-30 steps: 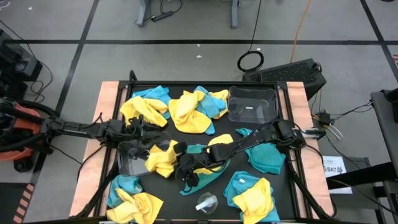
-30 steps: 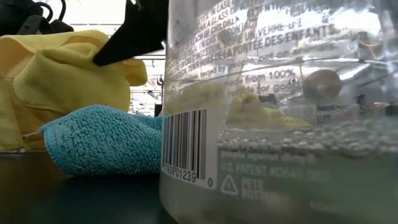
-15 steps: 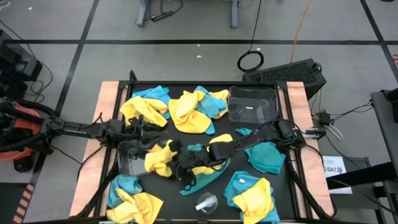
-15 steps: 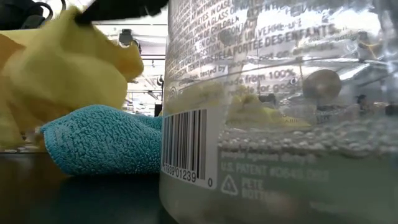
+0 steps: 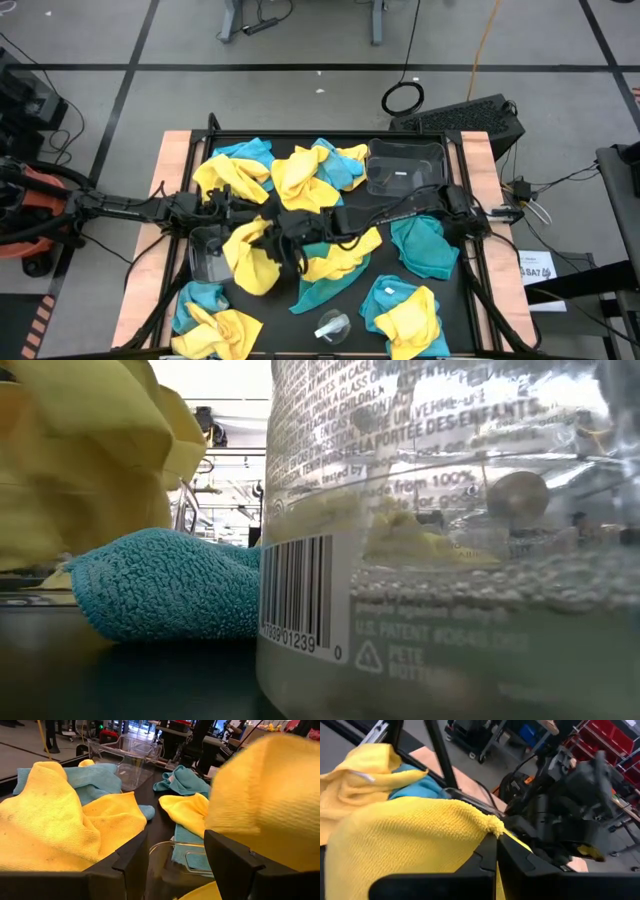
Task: Sort microfiber towel by color & place in baskets
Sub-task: Put the yellow microfiber towel into the bottom transparent bin
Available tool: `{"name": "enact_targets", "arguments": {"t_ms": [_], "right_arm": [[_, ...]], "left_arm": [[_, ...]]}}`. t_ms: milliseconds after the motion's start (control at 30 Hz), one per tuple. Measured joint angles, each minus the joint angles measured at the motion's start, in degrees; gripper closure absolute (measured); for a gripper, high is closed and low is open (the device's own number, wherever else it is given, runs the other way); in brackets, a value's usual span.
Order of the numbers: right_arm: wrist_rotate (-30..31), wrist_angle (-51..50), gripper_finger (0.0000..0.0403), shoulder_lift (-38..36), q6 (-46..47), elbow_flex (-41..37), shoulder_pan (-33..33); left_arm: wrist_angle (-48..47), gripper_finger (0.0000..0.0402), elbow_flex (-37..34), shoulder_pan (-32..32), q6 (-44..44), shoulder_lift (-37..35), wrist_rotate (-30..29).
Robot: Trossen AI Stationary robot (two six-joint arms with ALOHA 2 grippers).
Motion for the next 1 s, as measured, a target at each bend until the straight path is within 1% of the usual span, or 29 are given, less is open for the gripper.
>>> {"name": "enact_targets", "arguments": {"t_ms": [133, 233, 333, 467, 600, 800, 1000], "right_arm": [[-0.1, -0.1, 0.0403, 1.2, 2.9, 0.1, -1.9], [-2.5, -2.1, 0.04, 3.3, 5.5, 0.0, -2.7], [-5.3, -2.6, 0.039, 5.2, 5.7, 0.0, -2.5], [-5.8, -3.1, 0.0373, 6.8, 5.6, 0.0, -2.0], [-5.7, -6.7, 0.0358, 7.2, 6.2, 0.0, -2.0], [-5.9, -10.6, 0.0323, 7.2, 9.1, 0.0, -2.0], [-5.3, -11.3, 0.0275, 7.2, 9.6, 0.0, -2.0]], "left_arm": [[0.0, 0.0206, 0.0, 0.0, 0.0, 0.0, 0.0], [0.0, 0.0206, 0.0, 0.0, 0.0, 0.0, 0.0], [0.0, 0.0206, 0.0, 0.0, 0.0, 0.0, 0.0], [0.0, 0.0206, 0.0, 0.0, 0.0, 0.0, 0.0], [0.0, 0.0206, 0.0, 0.0, 0.0, 0.0, 0.0], [0.0, 0.0206, 0.0, 0.0, 0.0, 0.0, 0.0], [0.0, 0.0206, 0.0, 0.0, 0.0, 0.0, 0.0]]}}
